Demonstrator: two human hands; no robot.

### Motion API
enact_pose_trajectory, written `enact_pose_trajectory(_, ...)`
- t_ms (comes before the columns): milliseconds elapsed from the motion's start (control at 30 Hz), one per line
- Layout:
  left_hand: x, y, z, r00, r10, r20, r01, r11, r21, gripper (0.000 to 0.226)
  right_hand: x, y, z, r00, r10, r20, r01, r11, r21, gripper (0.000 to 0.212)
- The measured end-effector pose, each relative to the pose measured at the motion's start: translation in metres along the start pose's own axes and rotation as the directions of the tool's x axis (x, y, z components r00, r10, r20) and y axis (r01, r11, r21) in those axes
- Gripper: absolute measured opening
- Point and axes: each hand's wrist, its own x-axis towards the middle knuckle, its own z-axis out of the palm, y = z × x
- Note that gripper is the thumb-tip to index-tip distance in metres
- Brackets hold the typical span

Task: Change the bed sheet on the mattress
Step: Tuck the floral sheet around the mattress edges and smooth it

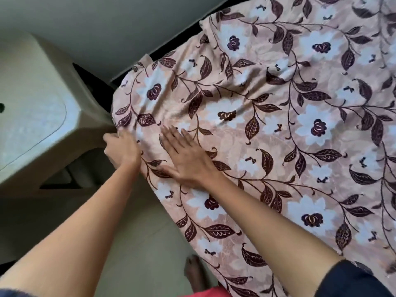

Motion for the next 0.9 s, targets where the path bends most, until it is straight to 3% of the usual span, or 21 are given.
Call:
enact_pose_trajectory(67, 0.0, 0.012, -0.001, 0.987, 0.161, 0.028, -0.162, 0.986, 0.045, 0.052, -0.008, 0.021, -0.004, 0.995, 0.031, -0.091, -0.033, 0.999, -0.016, 0.077)
enact_pose_trajectory(133, 0.006, 0.024, 0.002, 0.951, 0.3, 0.075, -0.308, 0.942, 0.131, 0.054, -0.021, 0.059, -0.009, 0.949, 0.277, -0.151, -0.272, 0.961, 0.055, 0.077)
enact_pose_trajectory(200, 0.012, 0.031, 0.007, 0.919, 0.381, 0.104, -0.395, 0.889, 0.231, 0.044, -0.034, 0.098, -0.015, 0.854, 0.518, -0.051, -0.514, 0.854, 0.082, 0.079)
enact_pose_trajectory(300, 0.021, 0.034, 0.009, 0.884, 0.457, 0.097, -0.463, 0.829, 0.315, 0.023, -0.03, 0.118, -0.017, 0.777, 0.63, -0.013, -0.629, 0.776, 0.042, 0.084)
enact_pose_trajectory(367, 0.03, 0.032, 0.006, 0.917, 0.393, 0.071, -0.395, 0.868, 0.299, 0.022, -0.011, 0.099, -0.016, 0.784, 0.62, -0.025, -0.618, 0.784, 0.048, 0.084)
enact_pose_trajectory(467, 0.045, 0.04, 0.001, 0.995, 0.101, 0.012, -0.102, 0.98, 0.173, 0.028, 0.027, 0.047, -0.013, 0.873, 0.486, -0.042, -0.482, 0.872, 0.083, 0.081)
enact_pose_trajectory(500, 0.045, 0.041, 0.001, 0.997, 0.074, 0.017, -0.076, 0.982, 0.173, 0.03, 0.038, 0.028, -0.012, 0.905, 0.423, -0.05, -0.417, 0.903, 0.102, 0.081)
enact_pose_trajectory(567, 0.039, 0.044, 0.001, 0.984, 0.172, 0.034, -0.175, 0.955, 0.24, 0.035, 0.056, -0.002, -0.009, 0.962, 0.273, -0.023, -0.268, 0.957, 0.113, 0.081)
enact_pose_trajectory(634, 0.037, 0.051, 0.002, 0.924, 0.381, 0.036, -0.373, 0.877, 0.302, 0.04, 0.064, -0.01, -0.007, 0.991, 0.134, -0.011, -0.132, 0.986, 0.103, 0.077)
enact_pose_trajectory(700, 0.046, 0.062, 0.006, 0.832, 0.55, 0.073, -0.541, 0.773, 0.332, 0.045, 0.058, 0.006, -0.013, 0.987, 0.141, -0.08, -0.134, 0.987, 0.086, 0.076)
enact_pose_trajectory(767, 0.063, 0.077, 0.018, 0.736, 0.643, 0.212, -0.669, 0.643, 0.374, 0.046, 0.044, 0.041, -0.017, 0.924, 0.354, -0.143, -0.338, 0.933, 0.126, 0.078)
enact_pose_trajectory(834, 0.079, 0.095, 0.03, 0.66, 0.663, 0.354, -0.75, 0.553, 0.363, 0.04, 0.027, 0.083, -0.022, 0.783, 0.612, -0.111, -0.594, 0.788, 0.161, 0.084)
enact_pose_trajectory(900, 0.091, 0.108, 0.036, 0.626, 0.663, 0.411, -0.78, 0.519, 0.35, 0.029, 0.019, 0.111, -0.03, 0.645, 0.764, -0.03, -0.753, 0.641, 0.147, 0.09)
